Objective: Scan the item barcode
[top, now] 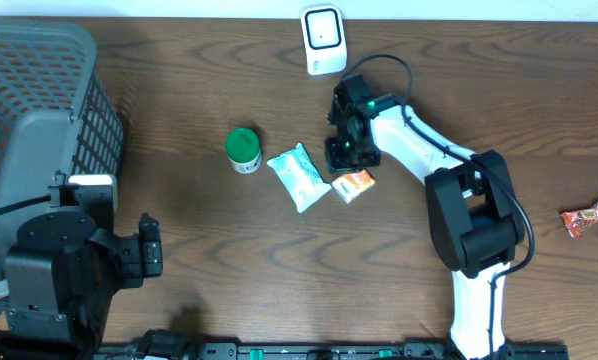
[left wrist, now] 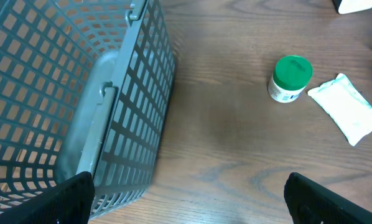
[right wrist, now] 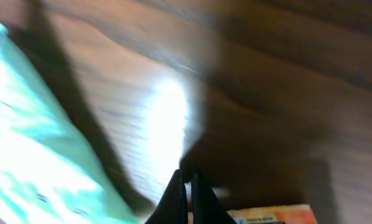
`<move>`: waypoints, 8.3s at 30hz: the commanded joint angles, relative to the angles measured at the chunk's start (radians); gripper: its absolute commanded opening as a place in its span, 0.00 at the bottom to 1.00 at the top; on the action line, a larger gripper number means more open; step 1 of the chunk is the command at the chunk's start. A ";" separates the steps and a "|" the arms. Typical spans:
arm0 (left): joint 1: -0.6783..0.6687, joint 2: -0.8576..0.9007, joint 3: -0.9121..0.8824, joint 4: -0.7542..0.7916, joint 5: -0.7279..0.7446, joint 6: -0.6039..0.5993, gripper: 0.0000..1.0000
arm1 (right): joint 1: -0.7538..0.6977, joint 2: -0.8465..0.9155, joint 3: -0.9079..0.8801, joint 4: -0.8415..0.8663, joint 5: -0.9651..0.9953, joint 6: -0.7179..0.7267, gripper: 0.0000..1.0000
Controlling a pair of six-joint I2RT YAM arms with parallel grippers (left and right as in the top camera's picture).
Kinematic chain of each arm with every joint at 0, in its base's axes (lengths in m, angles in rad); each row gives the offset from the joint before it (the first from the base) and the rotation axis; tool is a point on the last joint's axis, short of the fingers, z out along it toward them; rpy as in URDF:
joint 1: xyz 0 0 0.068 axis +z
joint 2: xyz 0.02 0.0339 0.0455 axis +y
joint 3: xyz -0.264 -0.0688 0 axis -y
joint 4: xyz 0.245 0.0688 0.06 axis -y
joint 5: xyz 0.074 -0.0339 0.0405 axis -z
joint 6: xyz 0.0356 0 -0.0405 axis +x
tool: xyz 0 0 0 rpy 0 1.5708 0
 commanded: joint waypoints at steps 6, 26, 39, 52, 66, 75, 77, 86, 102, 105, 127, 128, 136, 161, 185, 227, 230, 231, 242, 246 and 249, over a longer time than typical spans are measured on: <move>0.004 -0.001 -0.002 -0.001 -0.005 -0.005 0.98 | -0.068 -0.188 -0.006 -0.148 0.034 -0.135 0.03; 0.004 -0.001 -0.002 -0.001 -0.005 -0.005 0.98 | -0.026 -0.090 -0.006 -0.059 0.122 -0.045 0.01; 0.004 -0.001 -0.002 -0.001 -0.005 -0.005 0.98 | 0.051 -0.089 -0.011 -0.067 0.153 -0.052 0.01; 0.004 -0.001 -0.002 -0.001 -0.005 -0.005 0.98 | 0.067 -0.051 -0.013 -0.101 0.161 -0.052 0.01; 0.004 -0.001 -0.002 -0.001 -0.005 -0.005 0.98 | 0.110 -0.051 -0.013 -0.445 0.204 -0.172 0.01; 0.004 -0.001 -0.002 -0.001 -0.005 -0.005 0.98 | 0.109 -0.052 -0.011 -0.536 0.373 -0.074 0.01; 0.004 -0.001 -0.002 -0.001 -0.005 -0.005 0.98 | 0.116 -0.052 -0.008 -0.525 0.329 -0.074 0.01; 0.004 -0.001 -0.002 -0.001 -0.005 -0.005 0.98 | 0.175 -0.053 -0.008 -0.477 0.182 -0.074 0.01; 0.004 -0.001 -0.002 -0.001 -0.005 -0.005 0.98 | 0.200 -0.050 -0.095 -0.235 0.246 -0.006 0.01; 0.004 -0.001 -0.002 -0.001 -0.005 -0.005 0.98 | 0.193 -0.049 -0.141 -0.225 0.298 0.000 0.01; 0.004 -0.001 -0.002 -0.001 -0.005 -0.005 0.98 | 0.100 -0.148 0.092 -0.481 0.400 0.195 0.92; 0.004 -0.001 -0.002 -0.001 -0.005 -0.005 0.98 | 0.096 -0.158 0.091 -0.466 0.397 0.196 0.99; 0.004 -0.001 -0.002 0.000 -0.005 -0.005 0.98 | 0.029 -0.157 -0.023 -0.306 0.410 0.195 0.99; 0.004 -0.001 -0.002 -0.001 -0.005 -0.005 0.98 | -0.089 -0.158 -0.215 -0.045 0.312 0.149 0.71; 0.004 -0.001 -0.002 -0.001 -0.005 -0.005 0.98 | -0.094 -0.158 -0.170 -0.382 -0.102 0.150 0.51; 0.004 -0.001 -0.002 -0.001 -0.005 -0.005 0.98 | -0.053 -0.158 -0.029 -0.111 -0.420 0.150 0.48; 0.004 -0.001 -0.002 -0.001 -0.005 -0.005 0.98 | -0.053 -0.158 0.049 -0.030 -0.389 0.150 0.47; 0.004 -0.001 -0.002 -0.001 -0.005 -0.005 0.98 | -0.052 -0.158 0.069 0.003 -0.366 0.150 0.47; 0.004 -0.001 -0.002 -0.001 -0.005 -0.005 0.98 | -0.021 -0.157 0.114 0.539 0.134 0.157 0.46; 0.004 -0.001 -0.002 -0.001 -0.005 -0.005 0.98 | -0.019 -0.131 0.114 0.711 0.183 0.131 0.44; 0.004 -0.001 -0.002 0.000 -0.005 -0.005 0.98 | -0.023 -0.101 0.114 0.811 0.212 0.130 0.38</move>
